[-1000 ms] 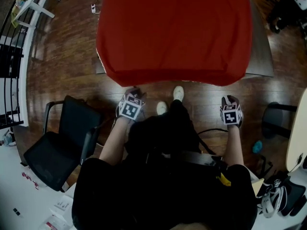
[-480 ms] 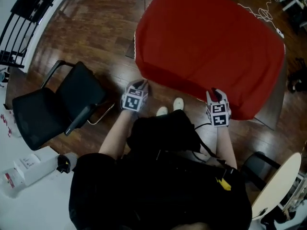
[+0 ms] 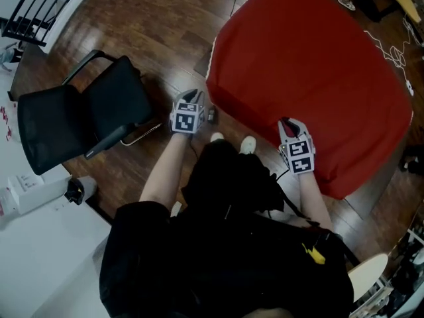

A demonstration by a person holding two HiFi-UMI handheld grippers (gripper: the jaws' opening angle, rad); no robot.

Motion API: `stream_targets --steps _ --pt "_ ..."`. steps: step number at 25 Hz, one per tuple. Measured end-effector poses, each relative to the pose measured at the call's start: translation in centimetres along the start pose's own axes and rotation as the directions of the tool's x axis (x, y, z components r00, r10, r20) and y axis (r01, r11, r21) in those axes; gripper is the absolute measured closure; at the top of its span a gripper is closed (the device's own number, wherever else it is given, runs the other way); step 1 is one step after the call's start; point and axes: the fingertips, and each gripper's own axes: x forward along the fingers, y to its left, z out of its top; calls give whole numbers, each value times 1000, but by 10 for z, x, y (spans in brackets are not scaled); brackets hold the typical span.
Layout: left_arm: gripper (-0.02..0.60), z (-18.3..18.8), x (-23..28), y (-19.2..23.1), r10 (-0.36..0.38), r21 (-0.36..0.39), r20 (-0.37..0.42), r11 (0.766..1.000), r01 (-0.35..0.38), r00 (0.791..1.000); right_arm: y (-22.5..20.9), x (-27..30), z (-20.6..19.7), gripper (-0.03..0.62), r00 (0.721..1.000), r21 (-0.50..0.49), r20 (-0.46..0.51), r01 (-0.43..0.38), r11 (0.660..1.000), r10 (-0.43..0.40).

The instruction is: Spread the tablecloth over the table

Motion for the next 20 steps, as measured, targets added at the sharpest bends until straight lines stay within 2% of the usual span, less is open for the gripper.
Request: stream_targets --steps 3,5,7,8,9,10,11,12,14,16,17,18,20 --pt "515 -7 4 5 -21 -18 -9 1000 21 1000 43 46 50 556 990 -6 -1 -142 990 142" --pt "515 -9 6 11 -35 -26 -12 999 35 999 72 83 87 513 973 42 4 -229 973 229" --pt "525 -9 3 17 -54 -18 -3 998 54 999 101 119 114 513 960 118 -14 -275 954 278" --pt "537 -10 -1 20 -63 -7 2 998 63 998 115 137 118 513 958 167 -47 -272 948 283" --pt "537 -14 -6 22 -73 -1 4 997 73 997 127 155 117 513 957 224 -94 -248 943 274" --pt "537 -19 -12 24 -82 -2 1 997 82 997 137 170 111 474 956 280 -149 -205 938 254" --pt "537 -26 -18 27 -90 -9 -4 996 90 996 143 183 104 386 953 327 -202 -152 933 226" --pt "537 -33 -23 29 -95 -18 -9 995 95 995 147 193 97 355 950 357 -245 -98 929 195" --pt "537 -47 -30 35 -101 -34 -15 994 101 995 150 206 92 355 948 356 -288 -22 934 132" --pt "537 -57 -33 41 -104 -56 -18 993 103 994 150 212 93 355 949 316 -304 16 949 85" --pt "537 -61 -34 43 -103 -69 -19 992 102 994 148 213 93 359 948 308 -310 35 951 66" --pt "538 -64 -35 45 -103 -82 -19 992 101 995 145 214 93 389 948 313 -317 59 948 45" --pt "537 -65 -35 51 -103 -101 -10 990 101 995 134 215 91 531 945 356 -326 108 928 15"
